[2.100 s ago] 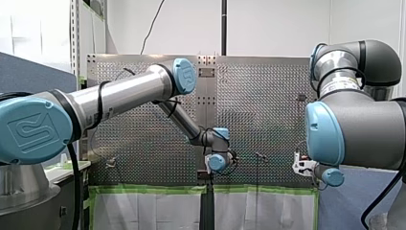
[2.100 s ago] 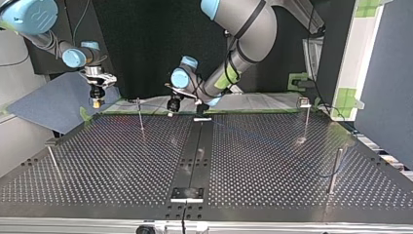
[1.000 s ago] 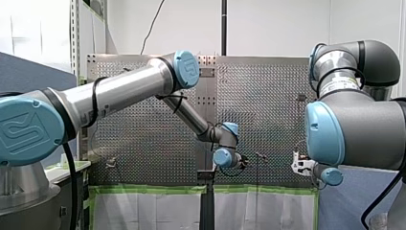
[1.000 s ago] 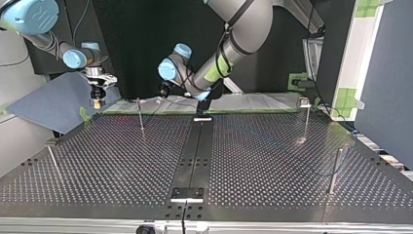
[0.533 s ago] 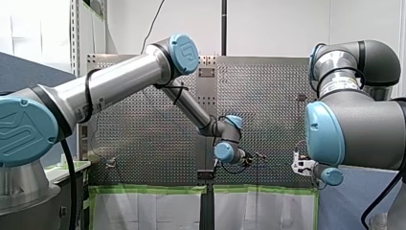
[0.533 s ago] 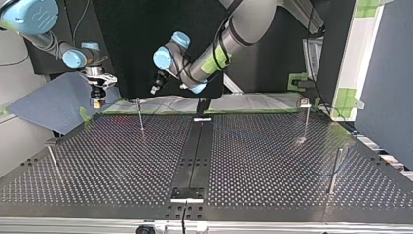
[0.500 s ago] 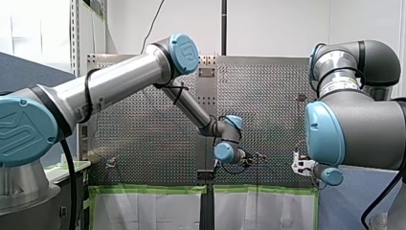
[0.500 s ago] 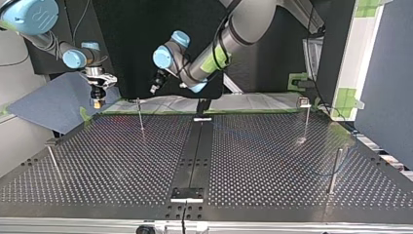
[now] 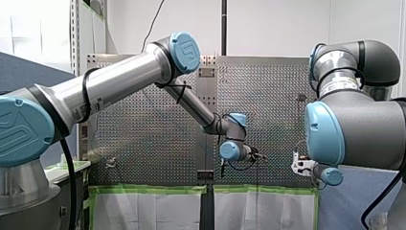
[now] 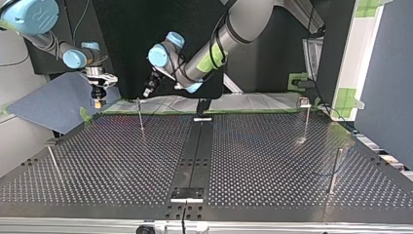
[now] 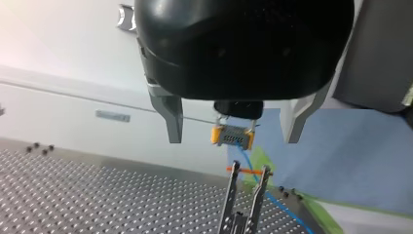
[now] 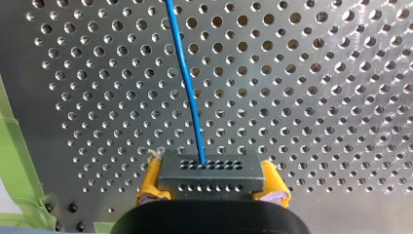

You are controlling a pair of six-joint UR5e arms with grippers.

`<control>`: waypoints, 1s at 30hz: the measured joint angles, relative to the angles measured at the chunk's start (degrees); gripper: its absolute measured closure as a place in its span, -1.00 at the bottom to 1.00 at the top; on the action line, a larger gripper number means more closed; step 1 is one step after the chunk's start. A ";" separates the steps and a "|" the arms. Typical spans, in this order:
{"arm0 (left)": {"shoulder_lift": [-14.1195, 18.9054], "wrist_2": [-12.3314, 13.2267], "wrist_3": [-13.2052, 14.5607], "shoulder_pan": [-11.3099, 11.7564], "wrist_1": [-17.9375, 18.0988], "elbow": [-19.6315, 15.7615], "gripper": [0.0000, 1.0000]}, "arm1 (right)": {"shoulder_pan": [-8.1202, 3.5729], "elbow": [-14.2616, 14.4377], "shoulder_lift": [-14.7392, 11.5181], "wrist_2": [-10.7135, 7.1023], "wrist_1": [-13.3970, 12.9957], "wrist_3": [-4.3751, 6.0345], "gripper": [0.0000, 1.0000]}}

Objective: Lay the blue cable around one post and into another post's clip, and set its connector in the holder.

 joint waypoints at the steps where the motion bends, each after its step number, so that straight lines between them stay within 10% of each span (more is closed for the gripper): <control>1: -0.14 -0.06 -0.59 0.13 0.16 0.12 -0.98 | 0.00 0.00 0.00 -0.01 0.01 -0.01 1.00; 17: -3.63 -0.20 -7.97 1.02 -1.98 3.81 -0.98 | 0.18 0.00 0.00 -0.05 0.18 -0.08 1.00; 30: -3.65 -1.03 -8.61 0.90 -2.35 3.92 -0.98 | 0.23 0.00 0.00 -0.08 0.22 -0.08 1.00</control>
